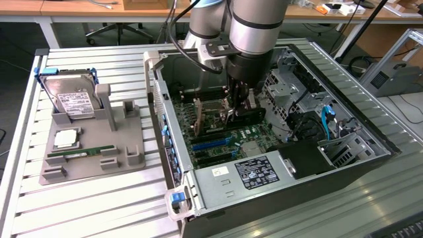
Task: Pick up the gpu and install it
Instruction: 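Insert the gpu into the slot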
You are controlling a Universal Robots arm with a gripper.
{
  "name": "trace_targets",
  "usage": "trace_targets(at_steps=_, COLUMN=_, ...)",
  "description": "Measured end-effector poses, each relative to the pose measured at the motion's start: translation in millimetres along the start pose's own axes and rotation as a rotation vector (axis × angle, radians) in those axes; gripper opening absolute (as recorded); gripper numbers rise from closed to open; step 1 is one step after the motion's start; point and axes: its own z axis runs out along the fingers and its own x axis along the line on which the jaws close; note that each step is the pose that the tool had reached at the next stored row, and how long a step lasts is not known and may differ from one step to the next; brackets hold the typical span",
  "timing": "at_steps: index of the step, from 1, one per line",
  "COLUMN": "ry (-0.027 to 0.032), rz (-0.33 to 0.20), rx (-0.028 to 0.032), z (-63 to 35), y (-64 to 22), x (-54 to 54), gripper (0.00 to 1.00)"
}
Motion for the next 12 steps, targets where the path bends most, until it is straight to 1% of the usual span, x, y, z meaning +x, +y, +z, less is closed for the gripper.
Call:
trace_targets(at_steps=8, ry=0.0001, rz=0.000, rx=-0.0001, z=5.5, y=1.6, x=0.0, gripper=0.27)
trace_targets(at_steps=12, ry=0.0003, rz=0.000, rx=-0.0001, z=7.8, y=6.0, x=0.4, gripper=0.27)
